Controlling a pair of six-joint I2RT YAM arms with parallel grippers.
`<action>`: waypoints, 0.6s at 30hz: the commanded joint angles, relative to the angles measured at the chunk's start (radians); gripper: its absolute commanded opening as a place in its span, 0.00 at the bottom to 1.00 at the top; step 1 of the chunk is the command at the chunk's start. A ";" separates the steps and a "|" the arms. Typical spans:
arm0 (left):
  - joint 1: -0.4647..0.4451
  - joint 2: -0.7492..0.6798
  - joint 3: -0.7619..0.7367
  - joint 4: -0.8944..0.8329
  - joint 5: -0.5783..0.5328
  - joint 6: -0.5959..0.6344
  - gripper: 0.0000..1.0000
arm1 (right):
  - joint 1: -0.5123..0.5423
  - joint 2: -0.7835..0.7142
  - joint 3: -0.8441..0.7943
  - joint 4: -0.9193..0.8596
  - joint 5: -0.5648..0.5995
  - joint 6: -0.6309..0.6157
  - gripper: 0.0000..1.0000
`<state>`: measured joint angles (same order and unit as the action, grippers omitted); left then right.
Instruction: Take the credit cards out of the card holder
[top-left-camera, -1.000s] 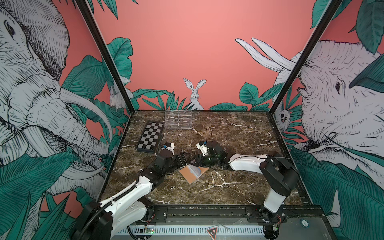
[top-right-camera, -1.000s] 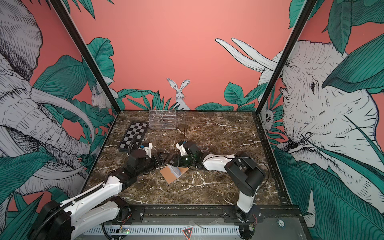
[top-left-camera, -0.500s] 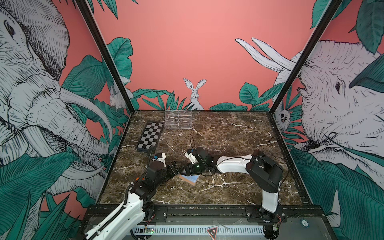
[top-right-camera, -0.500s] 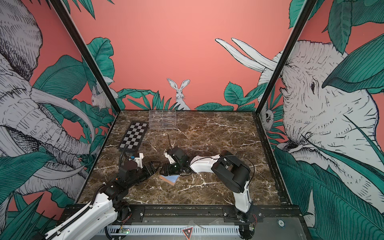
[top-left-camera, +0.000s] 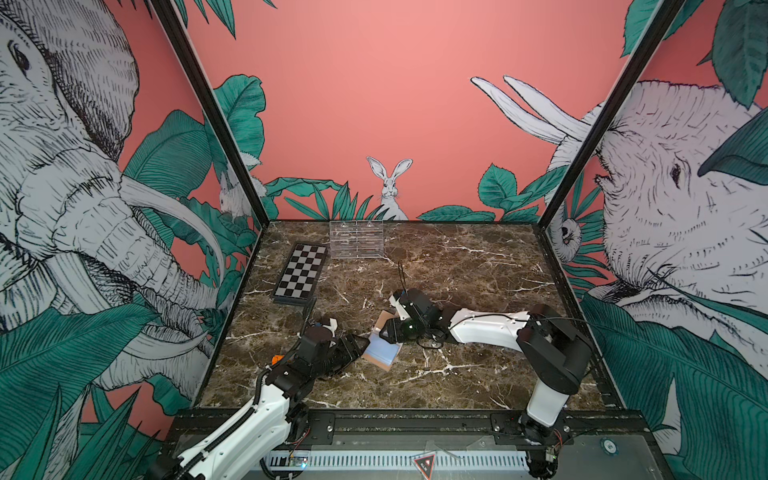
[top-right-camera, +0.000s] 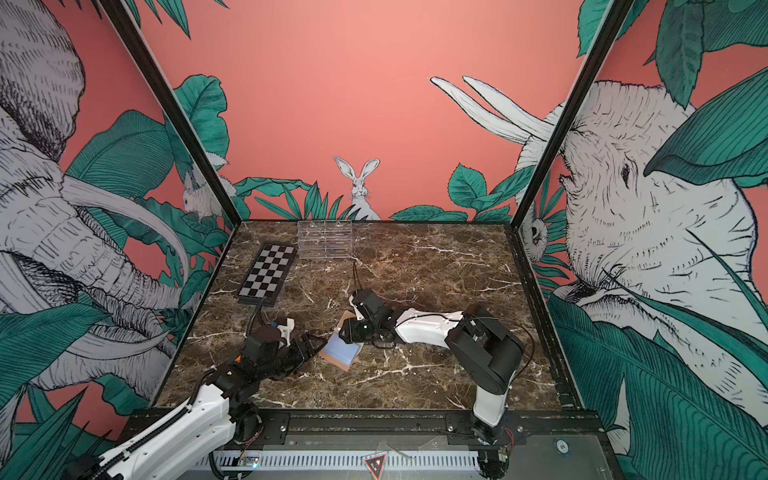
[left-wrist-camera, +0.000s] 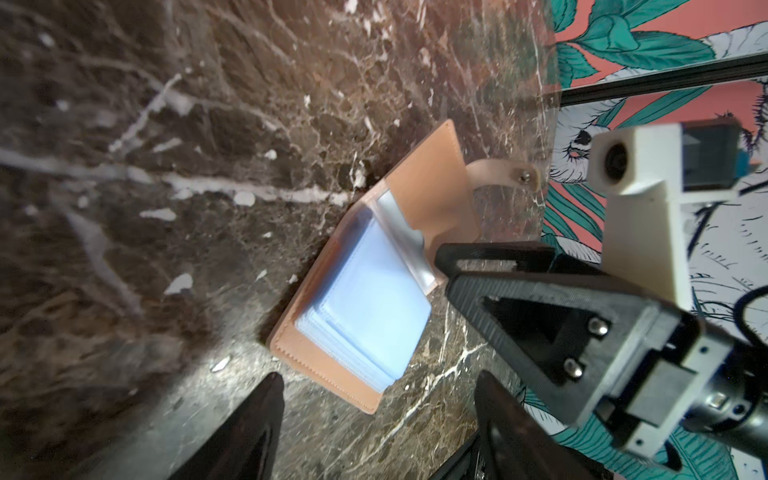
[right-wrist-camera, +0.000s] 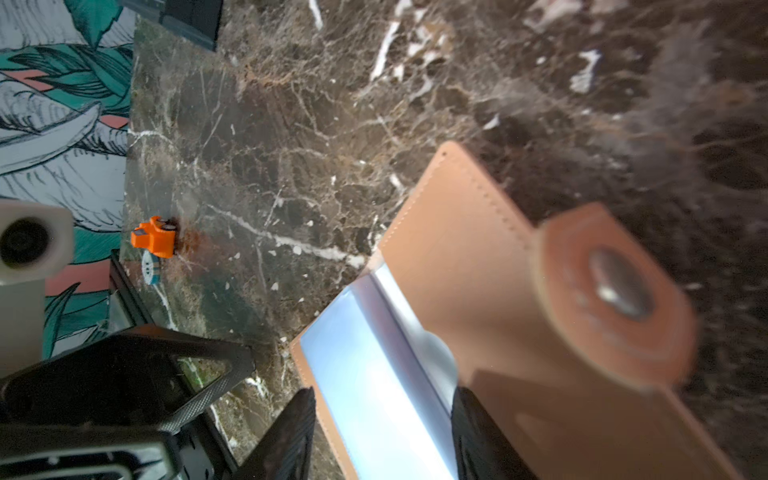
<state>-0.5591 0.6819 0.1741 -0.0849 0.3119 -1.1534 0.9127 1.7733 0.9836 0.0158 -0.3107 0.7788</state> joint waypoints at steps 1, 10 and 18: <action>-0.017 0.015 -0.014 0.008 0.037 -0.026 0.73 | -0.004 -0.023 -0.020 -0.027 0.038 -0.026 0.52; -0.043 0.117 -0.033 0.097 0.050 -0.049 0.73 | -0.002 -0.058 -0.070 -0.006 0.054 0.001 0.51; -0.050 0.284 -0.027 0.272 0.052 -0.050 0.72 | 0.020 -0.094 -0.117 0.034 0.071 0.045 0.47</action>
<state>-0.6022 0.9276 0.1558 0.1265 0.3714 -1.1915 0.9165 1.6985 0.8726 0.0185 -0.2615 0.8047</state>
